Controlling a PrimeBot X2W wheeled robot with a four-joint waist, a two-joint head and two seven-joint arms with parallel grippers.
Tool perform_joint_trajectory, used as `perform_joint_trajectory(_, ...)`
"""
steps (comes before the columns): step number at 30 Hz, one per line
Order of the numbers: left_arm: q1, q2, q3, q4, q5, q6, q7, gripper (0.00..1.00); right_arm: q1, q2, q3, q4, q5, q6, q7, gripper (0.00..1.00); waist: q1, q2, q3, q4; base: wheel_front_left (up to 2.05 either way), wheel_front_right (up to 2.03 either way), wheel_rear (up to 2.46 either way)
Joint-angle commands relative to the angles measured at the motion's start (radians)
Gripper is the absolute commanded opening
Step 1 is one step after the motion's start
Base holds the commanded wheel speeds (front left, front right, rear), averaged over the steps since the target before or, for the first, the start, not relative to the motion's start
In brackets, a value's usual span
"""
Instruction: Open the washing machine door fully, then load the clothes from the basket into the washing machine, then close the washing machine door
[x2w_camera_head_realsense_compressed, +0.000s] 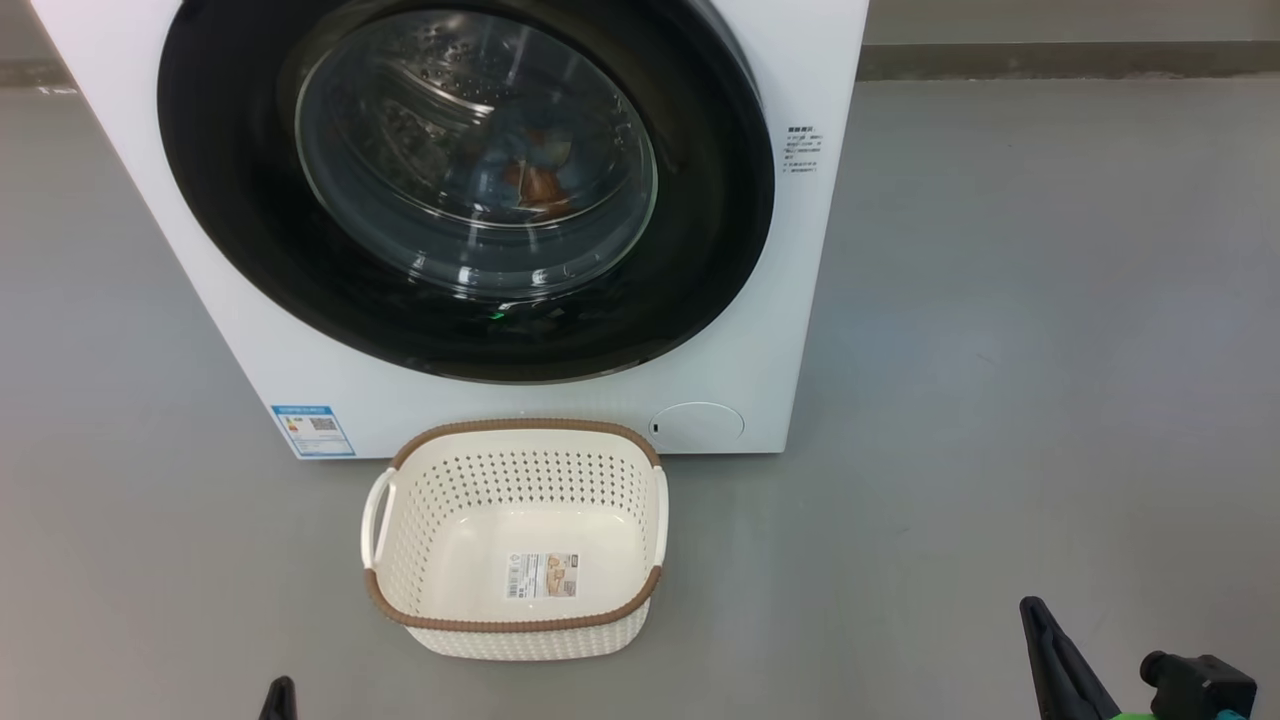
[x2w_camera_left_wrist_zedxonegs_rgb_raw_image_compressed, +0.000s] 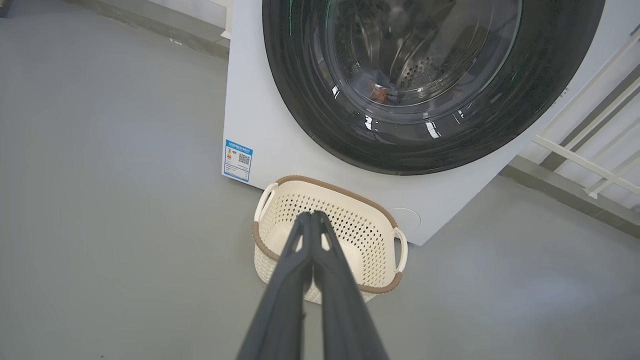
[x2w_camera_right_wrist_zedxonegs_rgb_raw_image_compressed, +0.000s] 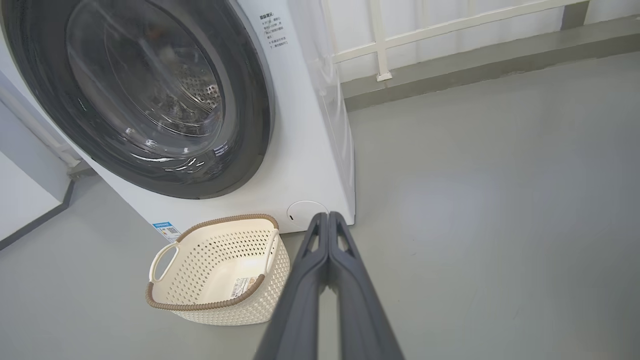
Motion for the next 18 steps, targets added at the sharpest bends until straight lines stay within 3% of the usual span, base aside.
perform_joint_trajectory(1, -0.035, 0.016, 0.011, -0.029, -0.034, 0.000, 0.006, 0.00, -0.024, -0.008, -0.004, -0.023, 0.045, -0.001, 0.008, 0.00, -0.0002, -0.0001, 0.000, -0.002, 0.00, 0.00, 0.00)
perform_joint_trajectory(18, -0.057, 0.016, 0.022, -0.041, -0.201, -0.001, 0.051, 0.00, -0.046, -0.003, -0.008, -0.024, 0.228, -0.002, 0.054, 0.00, -0.0002, -0.0001, 0.004, -0.017, 0.00, 0.00, 0.00)
